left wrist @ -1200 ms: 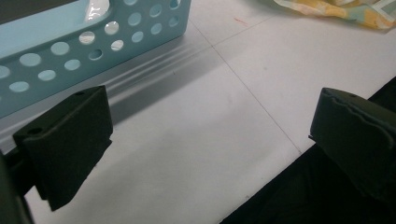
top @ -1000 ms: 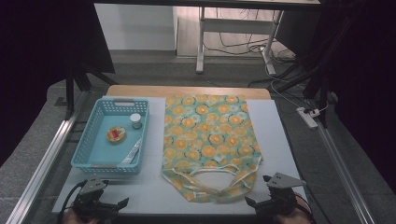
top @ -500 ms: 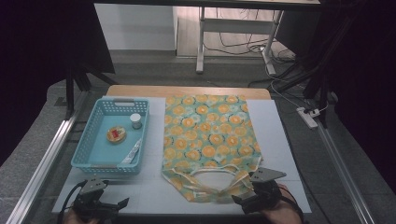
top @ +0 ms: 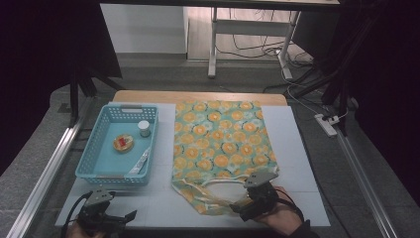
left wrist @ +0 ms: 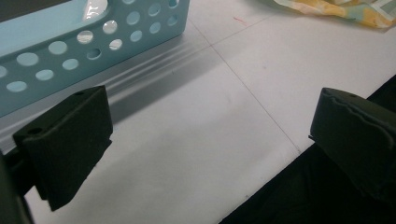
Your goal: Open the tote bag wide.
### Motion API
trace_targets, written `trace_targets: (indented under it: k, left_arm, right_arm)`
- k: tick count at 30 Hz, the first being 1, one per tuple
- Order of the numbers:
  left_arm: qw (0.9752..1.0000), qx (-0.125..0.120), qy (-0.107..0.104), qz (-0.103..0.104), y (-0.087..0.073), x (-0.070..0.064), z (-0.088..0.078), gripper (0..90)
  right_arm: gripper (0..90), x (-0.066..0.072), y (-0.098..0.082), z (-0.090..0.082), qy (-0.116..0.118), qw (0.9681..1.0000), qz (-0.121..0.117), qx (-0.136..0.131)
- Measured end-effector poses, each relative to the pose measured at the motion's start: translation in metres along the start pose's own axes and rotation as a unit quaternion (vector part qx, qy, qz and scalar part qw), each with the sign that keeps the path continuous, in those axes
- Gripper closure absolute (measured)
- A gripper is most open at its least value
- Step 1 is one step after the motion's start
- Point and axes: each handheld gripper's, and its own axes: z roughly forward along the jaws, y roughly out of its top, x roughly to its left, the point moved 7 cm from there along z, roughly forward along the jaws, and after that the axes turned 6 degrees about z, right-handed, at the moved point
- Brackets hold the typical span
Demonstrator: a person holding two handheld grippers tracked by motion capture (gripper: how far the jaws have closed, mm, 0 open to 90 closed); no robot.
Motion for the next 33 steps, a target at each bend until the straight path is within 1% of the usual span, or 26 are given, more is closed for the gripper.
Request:
trace_targets:
  k: [4,5,6,7,10,11,12,14,15,16,17,19,20,22,23,24,26,27,29,30,31,33]
  left_arm:
    - [1.0,0.0,0.0,0.0,0.0,0.0,0.0,0.0]
    - [1.0,0.0,0.0,0.0,0.0,0.0,0.0,0.0]
    - [1.0,0.0,0.0,0.0,0.0,0.0,0.0,0.0]
    - [1.0,0.0,0.0,0.001,0.0,0.0,0.0,0.0]
    - [1.0,0.001,0.001,0.001,0.0,0.0,0.0,0.0]
    - [1.0,0.001,0.001,0.001,0.0,0.0,0.0,0.0]
    - [1.0,0.001,0.001,0.001,0.0,0.0,0.0,0.0]
    - [1.0,0.001,0.001,0.001,0.0,0.0,0.0,0.0]
    - [1.0,0.001,0.001,0.001,0.0,0.0,0.0,0.0]
    - [1.0,0.001,0.001,0.001,0.0,0.0,0.0,0.0]
    - [1.0,0.001,0.001,0.002,0.0,0.0,0.0,0.0]
    - [1.0,0.002,0.001,0.002,0.0,0.0,0.0,0.0]
    - [1.0,0.002,0.001,0.002,0.0,0.0,0.0,0.0]
    - [1.0,0.001,0.001,0.001,0.0,0.0,0.001,0.0]
    - [1.0,0.002,0.001,0.001,0.0,0.0,0.001,0.0]
    - [1.0,0.002,0.001,0.001,0.0,0.0,0.001,0.0]
    - [1.0,0.002,0.001,0.001,0.0,0.0,0.001,0.0]
    - [1.0,0.002,0.001,0.001,0.0,0.0,0.001,0.0]
    - [1.0,0.002,0.001,0.0,0.0,0.0,0.001,0.0]
    - [1.0,0.002,0.001,0.0,0.0,0.0,0.001,0.0]
    - [1.0,0.002,0.001,0.0,0.0,0.0,0.001,0.0]
    - [1.0,0.002,0.001,-0.001,0.0,0.0,0.001,0.0]
  right_arm:
    - [8.7,0.001,0.002,0.012,0.01,0.9998,-0.008,0.014]
    - [8.7,0.001,0.002,0.012,0.01,0.9998,-0.008,0.014]
    - [11.9,0.002,0.002,0.016,0.014,0.9996,-0.013,0.022]
    - [14.2,0.002,0.001,0.019,0.014,0.9994,-0.013,0.027]
    - [24.4,0.002,-0.001,0.025,0.022,0.9987,-0.019,0.043]
    - [24.4,0.002,-0.001,0.025,0.022,0.9987,-0.019,0.043]
    - [37.3,0.003,-0.003,0.028,0.03,0.9976,-0.027,0.057]
    - [50.1,0.004,-0.006,0.03,0.032,0.9959,-0.046,0.071]
    - [50.1,0.004,-0.006,0.03,0.032,0.9959,-0.046,0.071]
    - [57.4,0.005,-0.006,0.031,0.035,0.9948,-0.057,0.076]
    - [72.6,0.005,-0.006,0.032,0.04,0.9937,-0.065,0.082]
    - [85.8,0.007,-0.005,0.031,0.055,0.9927,-0.066,0.084]
    - [85.8,0.007,-0.005,0.031,0.055,0.9927,-0.066,0.084]
    - [88.9,0.006,-0.001,0.029,0.058,0.9928,-0.063,0.084]
    - [88.9,0.006,-0.001,0.029,0.058,0.9928,-0.063,0.084]
    - [89.1,0.004,0.004,0.027,0.059,0.9933,-0.059,0.08]
    - [89.0,0.001,0.007,0.026,0.057,0.9937,-0.057,0.077]
    - [89.1,-0.004,0.015,0.024,0.054,0.9949,-0.051,0.068]
    - [89.1,-0.011,0.024,0.023,0.051,0.9959,-0.043,0.062]
    - [89.1,-0.011,0.024,0.023,0.051,0.9959,-0.043,0.062]
    - [89.2,-0.018,0.033,0.023,0.047,0.9967,-0.038,0.055]
    - [89.2,-0.025,0.043,0.023,0.044,0.9973,-0.034,0.047]
